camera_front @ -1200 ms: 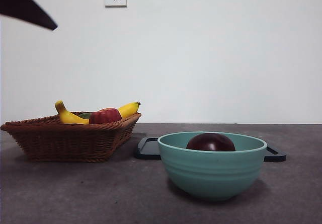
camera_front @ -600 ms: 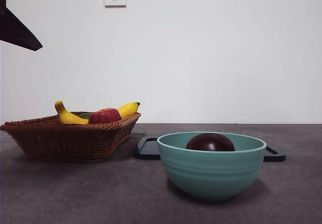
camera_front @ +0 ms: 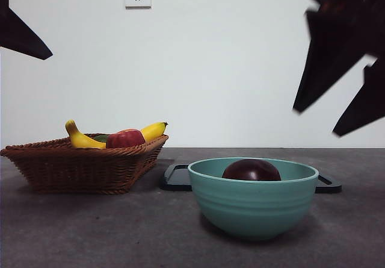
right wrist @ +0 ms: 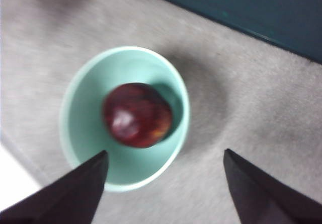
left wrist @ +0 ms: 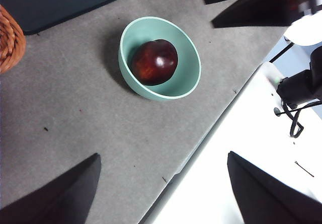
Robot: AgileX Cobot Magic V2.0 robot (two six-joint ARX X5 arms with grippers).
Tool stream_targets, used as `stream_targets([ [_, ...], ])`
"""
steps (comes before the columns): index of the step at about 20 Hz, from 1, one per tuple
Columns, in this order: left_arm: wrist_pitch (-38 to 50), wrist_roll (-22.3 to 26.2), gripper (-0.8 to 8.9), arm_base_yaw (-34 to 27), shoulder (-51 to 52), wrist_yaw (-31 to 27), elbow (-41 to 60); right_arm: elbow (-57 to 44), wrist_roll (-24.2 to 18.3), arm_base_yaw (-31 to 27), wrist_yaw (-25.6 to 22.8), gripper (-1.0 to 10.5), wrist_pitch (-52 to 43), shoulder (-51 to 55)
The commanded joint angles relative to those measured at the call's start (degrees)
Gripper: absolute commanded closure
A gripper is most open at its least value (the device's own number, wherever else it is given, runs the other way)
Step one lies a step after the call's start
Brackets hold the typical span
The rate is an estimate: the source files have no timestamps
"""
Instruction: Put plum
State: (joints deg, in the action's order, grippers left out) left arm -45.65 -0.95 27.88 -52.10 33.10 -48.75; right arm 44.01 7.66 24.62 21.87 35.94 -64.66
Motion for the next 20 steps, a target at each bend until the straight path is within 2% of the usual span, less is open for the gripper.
stream_targets([
  [1,0.4,0.4,4.13,0.3,-0.3,0.4,-0.6,0.1,1.0,1.9,-2.7,6.7,-2.9,-4.2],
  [3,0.5,0.4,4.13,0.3,-0.3,0.4,-0.6,0.1,1.2,3.0,-4.4,6.8,-5.0,-7.6],
  [6,0.4,0.4,4.13,0.3,-0.3,0.4,-0.6,0.1,1.4,3.8,-4.5,7.0,-7.8,-11.8],
  [8,0.4,0.4,4.13,0.3,-0.3,0.4,-0.6,0.1,1.5,4.2,-5.9,7.7,-9.0,-13.7],
  [14,0.5,0.4,4.13,0.3,-0.3,0.4,-0.6,0.1,1.5,4.6,-5.8,9.4,-10.8,-16.2],
  [20,0.5,0.4,4.12,0.3,-0.3,0.4,-0.6,1.9,3.1,4.6,-5.4,9.4,-11.0,-15.3],
])
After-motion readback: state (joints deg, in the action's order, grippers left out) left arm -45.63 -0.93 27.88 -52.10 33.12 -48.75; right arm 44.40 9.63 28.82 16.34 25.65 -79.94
